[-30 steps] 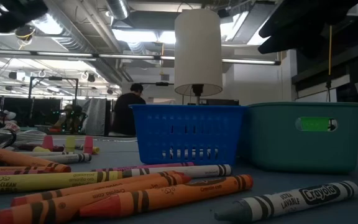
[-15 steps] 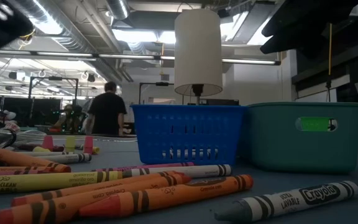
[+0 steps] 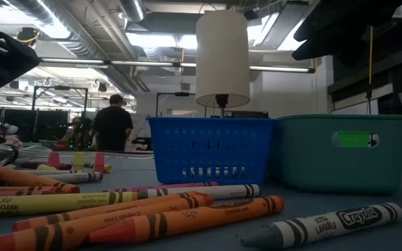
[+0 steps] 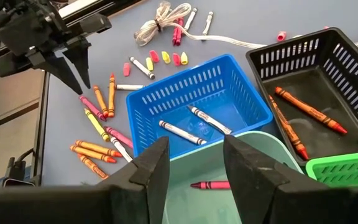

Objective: Sort crayons
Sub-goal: Put the orange crayon into the black bin

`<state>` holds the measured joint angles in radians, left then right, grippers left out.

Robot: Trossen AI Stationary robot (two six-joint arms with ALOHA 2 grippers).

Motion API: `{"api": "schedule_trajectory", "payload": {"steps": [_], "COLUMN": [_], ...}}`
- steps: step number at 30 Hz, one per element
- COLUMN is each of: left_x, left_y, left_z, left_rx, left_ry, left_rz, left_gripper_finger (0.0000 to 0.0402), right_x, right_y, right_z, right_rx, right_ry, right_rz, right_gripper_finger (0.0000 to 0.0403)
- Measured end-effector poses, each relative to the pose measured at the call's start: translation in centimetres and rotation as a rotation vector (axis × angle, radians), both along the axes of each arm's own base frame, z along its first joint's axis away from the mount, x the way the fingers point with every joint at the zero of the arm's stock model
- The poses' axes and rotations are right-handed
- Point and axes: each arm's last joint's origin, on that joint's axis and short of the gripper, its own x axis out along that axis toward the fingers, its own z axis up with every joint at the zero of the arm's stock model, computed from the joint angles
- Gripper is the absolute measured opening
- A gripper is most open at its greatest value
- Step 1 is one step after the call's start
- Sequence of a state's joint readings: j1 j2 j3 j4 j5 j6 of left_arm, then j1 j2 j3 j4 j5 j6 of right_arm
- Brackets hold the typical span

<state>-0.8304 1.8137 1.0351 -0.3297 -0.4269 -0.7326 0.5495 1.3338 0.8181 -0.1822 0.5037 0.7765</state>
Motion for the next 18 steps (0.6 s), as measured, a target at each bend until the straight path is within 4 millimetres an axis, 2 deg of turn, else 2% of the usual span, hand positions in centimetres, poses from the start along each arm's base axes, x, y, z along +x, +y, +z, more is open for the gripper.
{"api": "schedule_trajectory", "payload": {"steps": [4,12,18], "left_x": [0.1,0.1,0.1], "left_y": [0.0,-0.1,-0.1], "left_z": [-0.2,-2.1,-2.5], "left_rx": [0.01,0.041,0.047], "left_ry": [-0.004,0.054,0.072], "left_rz": [0.006,-0.003,0.011], "left_gripper_finger": [0.0071,0.0071,0.0071], "right_x": [0.0,0.0,0.0], "right_y": [0.0,0.0,0.0], "right_z": [0.0,0.0,0.0], "right_rx": [0.0,0.0,0.0], "right_ry": [0.0,0.0,0.0], "right_rz": [0.0,0.0,0.0], "right_gripper_finger": [0.015,0.015,0.015]}}
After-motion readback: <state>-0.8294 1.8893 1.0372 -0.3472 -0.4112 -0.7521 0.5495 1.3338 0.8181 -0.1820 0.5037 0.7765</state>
